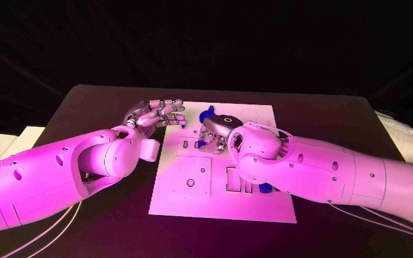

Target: Assemble the parts on the task board

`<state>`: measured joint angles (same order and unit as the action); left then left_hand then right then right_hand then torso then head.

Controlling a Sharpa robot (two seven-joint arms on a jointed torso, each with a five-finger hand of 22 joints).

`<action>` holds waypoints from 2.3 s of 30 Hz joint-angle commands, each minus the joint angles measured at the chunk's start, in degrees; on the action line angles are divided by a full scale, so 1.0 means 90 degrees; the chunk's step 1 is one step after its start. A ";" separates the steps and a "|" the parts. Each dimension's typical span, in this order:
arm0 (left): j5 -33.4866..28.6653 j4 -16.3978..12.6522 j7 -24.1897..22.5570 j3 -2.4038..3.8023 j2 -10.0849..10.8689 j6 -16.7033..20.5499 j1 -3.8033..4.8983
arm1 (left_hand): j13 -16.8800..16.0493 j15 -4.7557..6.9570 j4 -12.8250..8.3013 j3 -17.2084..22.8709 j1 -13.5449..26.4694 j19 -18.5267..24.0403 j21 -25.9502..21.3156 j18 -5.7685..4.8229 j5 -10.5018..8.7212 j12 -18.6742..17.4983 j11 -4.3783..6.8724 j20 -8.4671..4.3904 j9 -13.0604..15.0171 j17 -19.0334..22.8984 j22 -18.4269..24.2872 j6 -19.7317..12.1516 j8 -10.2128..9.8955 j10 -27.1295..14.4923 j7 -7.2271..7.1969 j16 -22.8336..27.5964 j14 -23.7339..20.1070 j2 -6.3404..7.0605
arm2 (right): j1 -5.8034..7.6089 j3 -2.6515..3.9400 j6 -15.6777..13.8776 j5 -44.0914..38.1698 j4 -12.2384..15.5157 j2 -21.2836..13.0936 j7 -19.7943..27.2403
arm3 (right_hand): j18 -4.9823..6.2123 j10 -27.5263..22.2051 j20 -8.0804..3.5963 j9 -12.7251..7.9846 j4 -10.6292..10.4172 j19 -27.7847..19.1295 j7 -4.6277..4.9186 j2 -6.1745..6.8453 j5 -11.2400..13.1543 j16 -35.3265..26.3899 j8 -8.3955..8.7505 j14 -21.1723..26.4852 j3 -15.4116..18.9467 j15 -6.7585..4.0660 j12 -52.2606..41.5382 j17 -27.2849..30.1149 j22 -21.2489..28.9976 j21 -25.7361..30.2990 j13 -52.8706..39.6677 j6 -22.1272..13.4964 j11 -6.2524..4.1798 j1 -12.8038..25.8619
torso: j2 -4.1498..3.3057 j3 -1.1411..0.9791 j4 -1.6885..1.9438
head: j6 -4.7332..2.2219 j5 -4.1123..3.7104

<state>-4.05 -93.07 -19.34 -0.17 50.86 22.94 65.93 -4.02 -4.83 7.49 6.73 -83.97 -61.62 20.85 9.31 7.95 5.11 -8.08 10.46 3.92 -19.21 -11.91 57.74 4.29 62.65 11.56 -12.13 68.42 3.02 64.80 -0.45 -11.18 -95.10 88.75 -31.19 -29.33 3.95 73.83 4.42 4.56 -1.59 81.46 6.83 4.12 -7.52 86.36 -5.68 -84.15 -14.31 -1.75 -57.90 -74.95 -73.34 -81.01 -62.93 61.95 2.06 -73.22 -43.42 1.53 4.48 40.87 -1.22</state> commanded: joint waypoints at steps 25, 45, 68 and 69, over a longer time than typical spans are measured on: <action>-0.0009 -0.0030 0.0026 0.0002 0.0002 -0.0087 0.0003 | 0.0009 0.0007 -0.0040 0.0010 0.0010 0.0054 0.0049 0.0084 -0.0034 -0.0022 -0.0027 -0.0008 0.0010 -0.0015 -0.0013 0.0000 -0.0026 0.0016 0.0020 0.0026 -0.0035 0.0000 | -0.0011 -0.0096 -0.1009 -0.0057 0.0044 -0.0148 0.0524 | -0.0067 0.0365 -0.0094 0.0044 -0.0099 0.0058 -0.0110 -0.0190 -0.0411 0.0035 -0.0106 -0.0520 -0.0257 -0.0113 -0.0603 -0.1037 -0.0114 -0.0089 -0.0510 0.0279 -0.0108 -0.0078 | 0.0008 0.0003 0.0003 | -0.0019 -0.0007; 0.0018 0.0007 0.0188 -0.0023 0.0020 -0.0106 -0.0043 | -0.0060 0.0176 0.0040 0.0041 0.0234 -0.0258 0.0462 0.0123 -0.0034 0.0109 0.0094 -0.0126 0.0012 -0.0430 -0.0289 0.0054 -0.0025 0.0350 -0.0035 -0.0516 0.0534 -0.0063 | -0.0008 -0.0046 -0.2513 0.1729 0.0838 -0.1316 0.2834 | -0.0085 0.0336 -0.0112 0.0038 -0.0081 0.0099 -0.0095 -0.0120 -0.0565 0.0076 -0.0071 -0.0535 -0.0325 -0.0118 -0.0548 -0.1108 -0.0196 -0.0133 -0.0487 0.0258 -0.0102 -0.0085 | 0.0052 -0.0028 -0.0019 | -0.0165 0.0060; 0.0074 -0.0126 0.1684 -0.0110 -0.0176 -0.1132 -0.0146 | -0.5581 0.0636 0.0925 -0.1017 0.2162 -0.2415 0.6551 -0.0655 -0.0023 0.6287 0.0547 -0.0617 0.0047 -0.7865 -0.6818 0.0062 0.0212 0.1487 -0.0429 -0.8652 0.2398 -0.0600 | -0.0090 -0.0044 -0.3468 0.2752 0.1326 -0.2055 0.4360 | -0.0097 0.0378 -0.0110 0.0033 -0.0084 0.0125 -0.0085 -0.0074 -0.0590 0.0093 -0.0053 -0.0540 -0.0309 -0.0111 -0.0631 -0.1137 -0.0249 -0.0160 -0.0562 0.0244 -0.0093 -0.0059 | 0.0102 -0.0100 -0.0074 | -0.0226 0.0189; 0.0055 -0.0129 0.1712 -0.0110 -0.0196 -0.1203 -0.0147 | -0.5858 0.0648 0.1015 -0.1098 0.2267 -0.2474 0.6676 -0.0691 -0.0034 0.6531 0.0540 -0.0599 0.0046 -0.7865 -0.7000 0.0050 0.0221 0.1542 -0.0416 -0.8652 0.2398 -0.0656 | -0.0091 -0.0044 -0.3467 0.2755 0.1325 -0.2048 0.4366 | -0.0097 0.0378 -0.0110 0.0033 -0.0084 0.0125 -0.0085 -0.0074 -0.0590 0.0093 -0.0053 -0.0540 -0.0309 -0.0111 -0.0631 -0.1137 -0.0249 -0.0160 -0.0562 0.0244 -0.0093 -0.0059 | 0.0102 -0.0099 -0.0072 | -0.0233 0.0193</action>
<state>-3.15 -94.04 -7.05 -1.18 49.35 17.32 64.62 -55.25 1.21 16.49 -2.75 -64.07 -83.54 80.28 3.96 7.74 62.54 -3.14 5.02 4.30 -74.95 -73.81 58.51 5.95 76.20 7.68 -89.86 84.10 -2.70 64.05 -0.87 -40.85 -71.51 100.55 -49.73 7.52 3.95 76.85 3.60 4.78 -2.29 82.28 6.22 2.89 -12.55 86.82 -5.83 -83.92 -16.93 -2.37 -63.39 -74.90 -74.94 -82.29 -67.94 63.73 1.22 -73.91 -42.53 0.60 3.83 38.91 0.45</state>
